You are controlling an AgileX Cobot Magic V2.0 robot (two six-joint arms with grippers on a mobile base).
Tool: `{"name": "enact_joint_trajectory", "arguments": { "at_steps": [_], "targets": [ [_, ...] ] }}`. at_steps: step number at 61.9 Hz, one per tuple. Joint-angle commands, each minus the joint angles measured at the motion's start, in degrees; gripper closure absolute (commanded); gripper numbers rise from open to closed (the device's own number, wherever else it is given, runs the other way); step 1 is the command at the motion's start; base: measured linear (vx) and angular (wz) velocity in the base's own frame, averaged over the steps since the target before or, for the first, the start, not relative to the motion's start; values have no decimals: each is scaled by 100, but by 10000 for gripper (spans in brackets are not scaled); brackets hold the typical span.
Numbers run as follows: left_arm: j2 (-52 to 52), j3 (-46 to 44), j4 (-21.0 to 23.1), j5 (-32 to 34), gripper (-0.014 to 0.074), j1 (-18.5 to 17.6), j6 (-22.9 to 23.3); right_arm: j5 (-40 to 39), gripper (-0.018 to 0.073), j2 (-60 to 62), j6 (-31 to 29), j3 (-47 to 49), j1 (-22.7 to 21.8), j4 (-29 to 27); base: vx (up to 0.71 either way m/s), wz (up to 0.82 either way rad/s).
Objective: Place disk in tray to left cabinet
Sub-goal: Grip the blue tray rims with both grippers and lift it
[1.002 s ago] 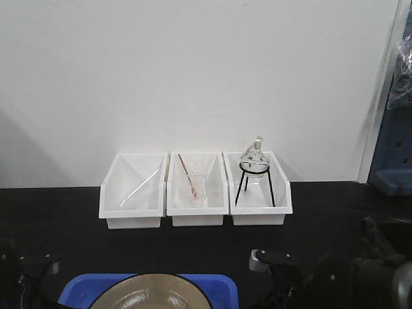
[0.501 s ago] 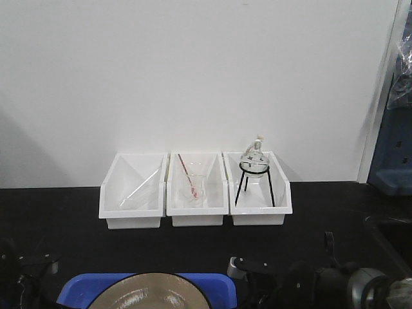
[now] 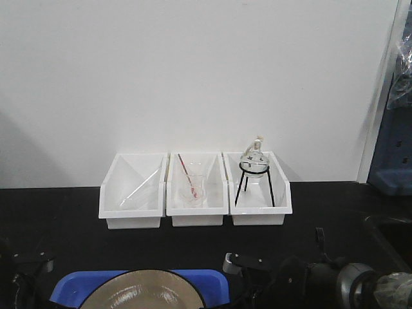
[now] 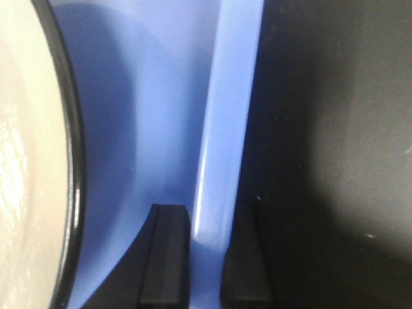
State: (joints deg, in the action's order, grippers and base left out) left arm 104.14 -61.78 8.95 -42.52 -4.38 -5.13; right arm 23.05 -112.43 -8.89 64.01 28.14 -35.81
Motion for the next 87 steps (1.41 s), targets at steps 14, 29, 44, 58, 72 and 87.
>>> {"name": "enact_joint_trajectory", "arguments": {
  "at_steps": [14,29,44,58,72,87],
  "targets": [
    [-632,-946,227,-922,600,-63,30,1013,563,845,71,428,-544,271,0,0],
    [-777,-1904,236,-1551,600,-63,326,1706,563,1328,697,974,-957,1044,0,0],
    [-777,-2619,543,-2184,600,-63,378,2615,563,1369,1110,2016,-993,1361,0,0],
    [-777,-2904,677,-2555,598,-63,378,3177,563,1369,1422,2638,-993,1548,0,0],
    [-788,-3153,677,-2776,596,-63,378,3349,563,1369,1465,2787,-993,1691,0,0],
    [-786,-3148,673,-2922,596,-63,378,3312,563,1369,1466,2787,-993,1695,0,0]
  ]
}}
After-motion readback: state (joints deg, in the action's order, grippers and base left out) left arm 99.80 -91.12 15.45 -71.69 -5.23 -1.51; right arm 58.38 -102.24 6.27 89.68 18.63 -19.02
